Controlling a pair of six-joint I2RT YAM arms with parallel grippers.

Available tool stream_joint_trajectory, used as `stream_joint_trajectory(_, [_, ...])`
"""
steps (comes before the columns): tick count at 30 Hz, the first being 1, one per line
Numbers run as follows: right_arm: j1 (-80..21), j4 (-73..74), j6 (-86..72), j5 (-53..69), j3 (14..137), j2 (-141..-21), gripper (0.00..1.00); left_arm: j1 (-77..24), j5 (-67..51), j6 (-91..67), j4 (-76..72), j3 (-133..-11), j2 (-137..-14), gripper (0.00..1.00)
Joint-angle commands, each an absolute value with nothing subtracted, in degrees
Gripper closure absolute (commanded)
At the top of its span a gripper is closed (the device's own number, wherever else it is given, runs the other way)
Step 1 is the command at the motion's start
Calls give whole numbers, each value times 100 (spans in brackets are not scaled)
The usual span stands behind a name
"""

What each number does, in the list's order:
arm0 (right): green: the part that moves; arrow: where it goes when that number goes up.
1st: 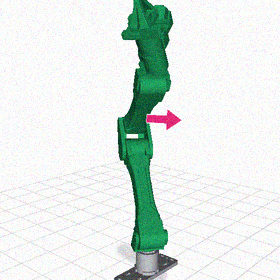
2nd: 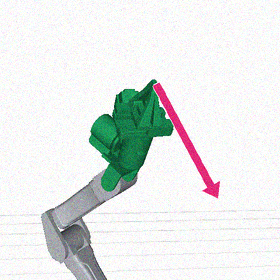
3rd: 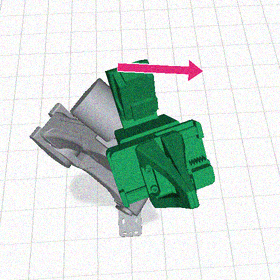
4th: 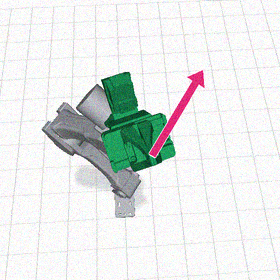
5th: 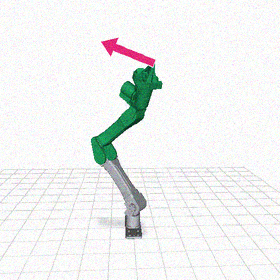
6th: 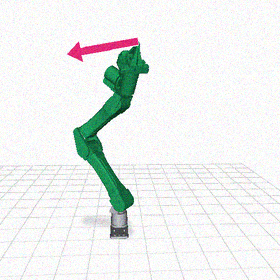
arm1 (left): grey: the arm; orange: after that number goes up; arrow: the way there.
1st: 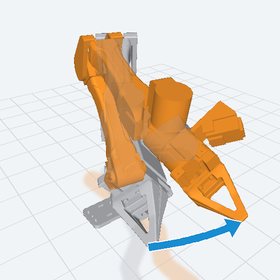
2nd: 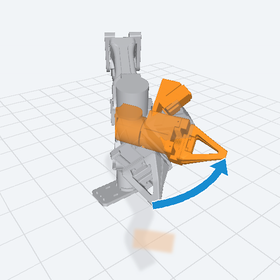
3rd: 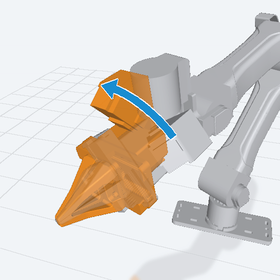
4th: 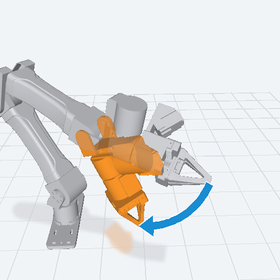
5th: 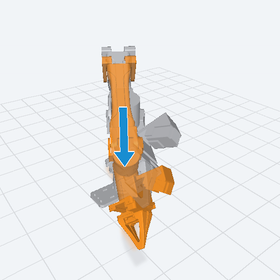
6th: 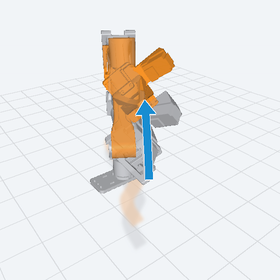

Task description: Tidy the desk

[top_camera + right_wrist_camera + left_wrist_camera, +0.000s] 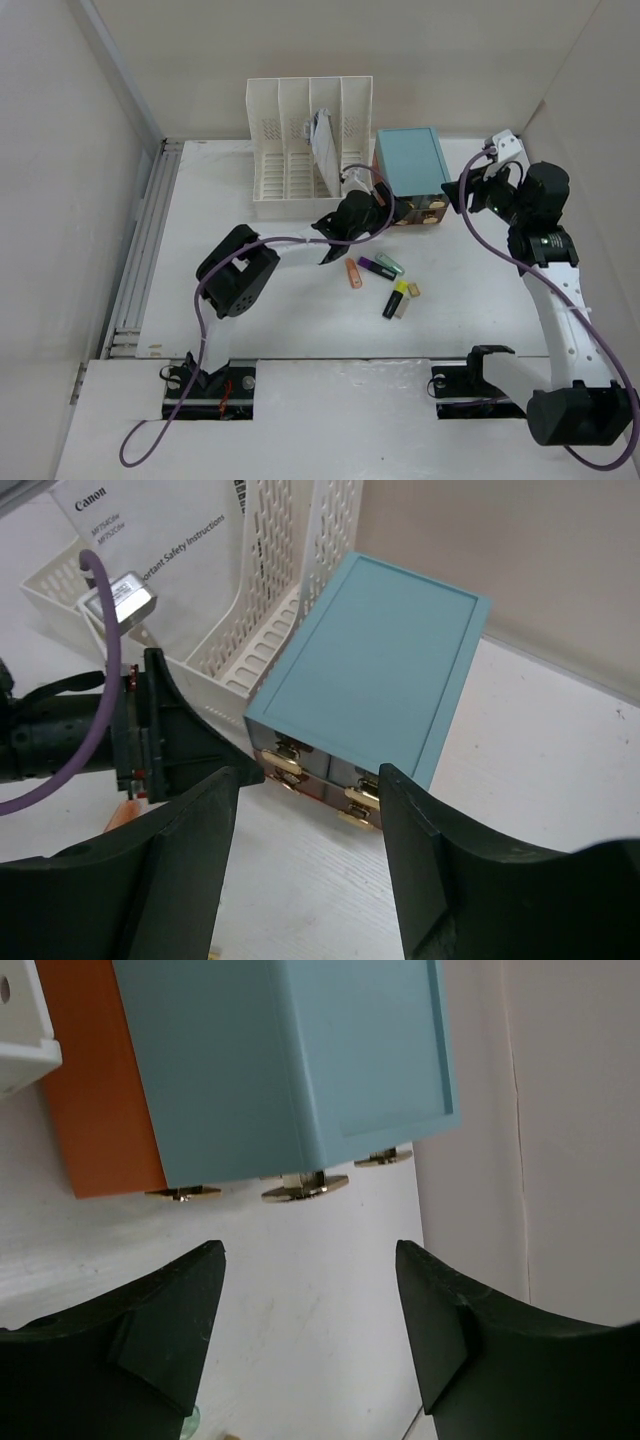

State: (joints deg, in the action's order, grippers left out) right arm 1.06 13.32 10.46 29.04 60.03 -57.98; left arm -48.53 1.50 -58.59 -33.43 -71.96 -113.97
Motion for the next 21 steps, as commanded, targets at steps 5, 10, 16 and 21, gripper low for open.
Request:
stream_joint_trajectory(5, [114, 1090, 853, 3032, 6021, -5590, 37, -4922, 729, -6144, -3454, -7848, -11750, 37])
stream_joint_trajectory(10, [114, 1038, 853, 3032, 6021, -5538, 38, -4922, 940, -6196, -3454, -8041, -11856, 41])
stream_joint_trajectory(16, [114, 1037, 800, 3032, 5968, -5484, 38, -4922, 1186, -6310, -3454, -8287, -12041, 44])
stream_joint_trajectory(21, [114, 1037, 800, 3085, 5968, -5484, 38, -4975, 1248, -6363, -3454, -8481, -12155, 45])
